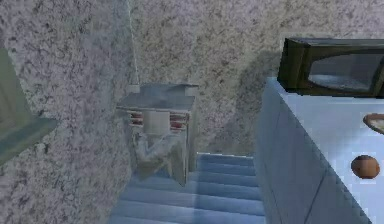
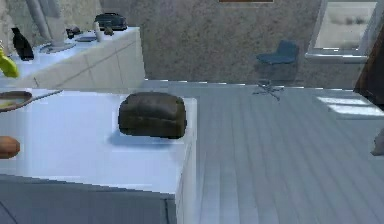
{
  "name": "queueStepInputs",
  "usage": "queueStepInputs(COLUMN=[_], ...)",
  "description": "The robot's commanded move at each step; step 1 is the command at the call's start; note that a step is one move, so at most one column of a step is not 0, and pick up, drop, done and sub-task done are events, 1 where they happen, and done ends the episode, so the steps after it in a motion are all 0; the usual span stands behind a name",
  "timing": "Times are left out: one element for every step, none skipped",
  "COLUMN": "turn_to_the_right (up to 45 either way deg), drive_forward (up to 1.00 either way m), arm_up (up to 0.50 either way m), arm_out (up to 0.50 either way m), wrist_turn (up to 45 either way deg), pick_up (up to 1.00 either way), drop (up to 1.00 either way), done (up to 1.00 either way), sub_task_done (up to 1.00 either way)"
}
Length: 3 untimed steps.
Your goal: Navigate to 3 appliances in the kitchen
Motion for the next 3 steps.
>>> queueStepInputs(turn_to_the_right=[0.0, 45.0, 15.0], drive_forward=[0.80, 0.00, 0.00], arm_up=[0.00, 0.00, 0.00], arm_out=[0.00, 0.00, 0.00], wrist_turn=[0.0, 0.0, 0.0], pick_up=[0.00, 0.00, 0.00], drop=[0.00, 0.00, 0.00], done=[0.00, 0.00, 0.00], sub_task_done=[0.00, 0.00, 0.00])
